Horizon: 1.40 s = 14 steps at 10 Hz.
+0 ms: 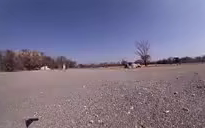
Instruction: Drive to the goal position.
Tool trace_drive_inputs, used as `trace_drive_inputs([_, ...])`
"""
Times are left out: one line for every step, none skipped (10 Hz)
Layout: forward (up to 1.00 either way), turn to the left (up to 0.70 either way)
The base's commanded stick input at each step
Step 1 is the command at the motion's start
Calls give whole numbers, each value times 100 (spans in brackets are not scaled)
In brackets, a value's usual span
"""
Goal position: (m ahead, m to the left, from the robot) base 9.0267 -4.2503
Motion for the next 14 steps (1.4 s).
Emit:
trace_drive_inputs([50,0])
trace_drive_inputs([50,0])
trace_drive_inputs([50,0])
trace_drive_inputs([50,0])
trace_drive_inputs([50,0])
trace_drive_inputs([50,0])
trace_drive_inputs([50,0])
trace_drive_inputs([50,0])
trace_drive_inputs([50,0])
trace_drive_inputs([50,0])
trace_drive_inputs([50,0])
trace_drive_inputs([50,0])
trace_drive_inputs([50,0])
trace_drive_inputs([50,0])
